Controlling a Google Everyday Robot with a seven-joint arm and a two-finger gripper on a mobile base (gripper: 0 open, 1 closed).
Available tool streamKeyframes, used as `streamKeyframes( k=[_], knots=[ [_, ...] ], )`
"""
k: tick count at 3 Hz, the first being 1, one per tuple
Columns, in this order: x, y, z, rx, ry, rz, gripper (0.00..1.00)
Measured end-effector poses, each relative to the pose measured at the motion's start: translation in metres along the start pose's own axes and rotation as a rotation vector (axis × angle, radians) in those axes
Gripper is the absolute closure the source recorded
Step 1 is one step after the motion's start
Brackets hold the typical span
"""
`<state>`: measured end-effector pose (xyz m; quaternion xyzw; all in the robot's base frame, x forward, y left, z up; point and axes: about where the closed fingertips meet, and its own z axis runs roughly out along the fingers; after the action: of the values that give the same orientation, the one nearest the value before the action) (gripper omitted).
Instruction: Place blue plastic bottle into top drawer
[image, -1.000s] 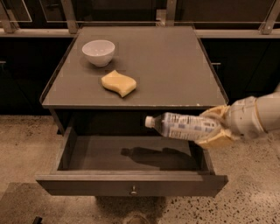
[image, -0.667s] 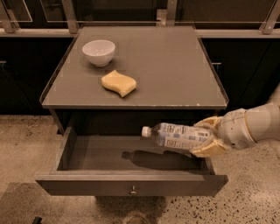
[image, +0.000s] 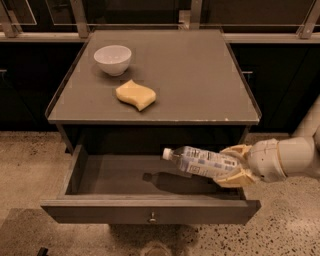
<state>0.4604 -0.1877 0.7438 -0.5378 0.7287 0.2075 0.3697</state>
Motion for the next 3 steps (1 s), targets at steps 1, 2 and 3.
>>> streamKeyframes(
  k=[1, 2, 3],
  knots=[
    [0.038, -0.005, 0.03, -0.009, -0.089, 0.07, 1.0],
    [0.065, -0.016, 0.052, -0.019, -0.135, 0.115, 1.0],
    [0.068, -0.015, 0.056, -0.025, -0.139, 0.122, 0.81]
  ],
)
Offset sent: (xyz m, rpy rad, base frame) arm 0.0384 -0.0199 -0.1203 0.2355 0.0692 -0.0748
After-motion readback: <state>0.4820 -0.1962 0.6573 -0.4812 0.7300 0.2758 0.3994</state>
